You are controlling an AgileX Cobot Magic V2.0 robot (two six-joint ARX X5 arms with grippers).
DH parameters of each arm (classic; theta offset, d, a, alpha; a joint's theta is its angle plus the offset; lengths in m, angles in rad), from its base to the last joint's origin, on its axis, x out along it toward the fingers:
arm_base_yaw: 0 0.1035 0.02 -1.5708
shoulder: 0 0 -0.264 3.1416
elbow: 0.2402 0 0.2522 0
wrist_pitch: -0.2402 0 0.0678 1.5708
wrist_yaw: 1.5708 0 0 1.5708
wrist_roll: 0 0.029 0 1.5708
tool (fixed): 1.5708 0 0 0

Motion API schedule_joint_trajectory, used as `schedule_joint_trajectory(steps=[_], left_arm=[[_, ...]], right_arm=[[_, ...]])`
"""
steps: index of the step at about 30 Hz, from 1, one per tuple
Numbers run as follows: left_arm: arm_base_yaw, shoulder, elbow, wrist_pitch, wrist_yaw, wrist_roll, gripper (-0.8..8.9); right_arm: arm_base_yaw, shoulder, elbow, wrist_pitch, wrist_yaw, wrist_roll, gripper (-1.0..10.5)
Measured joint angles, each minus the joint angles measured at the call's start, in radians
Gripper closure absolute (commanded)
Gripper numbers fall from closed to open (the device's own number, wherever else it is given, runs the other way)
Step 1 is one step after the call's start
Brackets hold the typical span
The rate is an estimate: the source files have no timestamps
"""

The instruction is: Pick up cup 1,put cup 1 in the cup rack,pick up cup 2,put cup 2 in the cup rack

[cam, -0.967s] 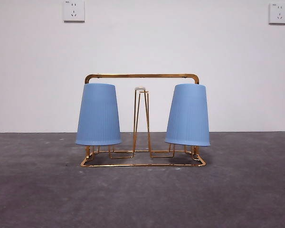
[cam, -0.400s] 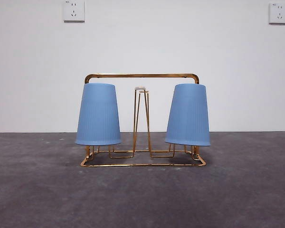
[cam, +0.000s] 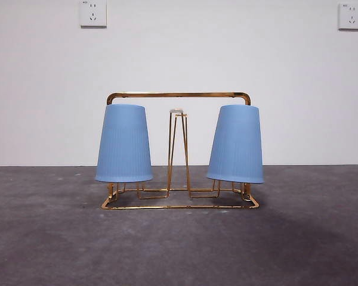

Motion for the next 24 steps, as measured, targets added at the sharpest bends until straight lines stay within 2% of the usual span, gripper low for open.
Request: schedule_joint_trajectory(steps=[8, 12, 24], left_arm=[[0.000, 0.000, 0.000, 0.000, 0.000, 0.000, 8.17], [0.000, 0.000, 0.000, 0.000, 0.000, 0.000, 8.17], [0.000, 0.000, 0.000, 0.000, 0.000, 0.000, 8.17]], right_arm=[[0.000, -0.145, -0.175, 0.000, 0.013, 0.011, 9.5], [0.000, -0.148, -0.181, -0.079, 0.033, 0.024, 9.5], [0.000, -0.148, -0.181, -0.077, 0.034, 0.035, 9.5]])
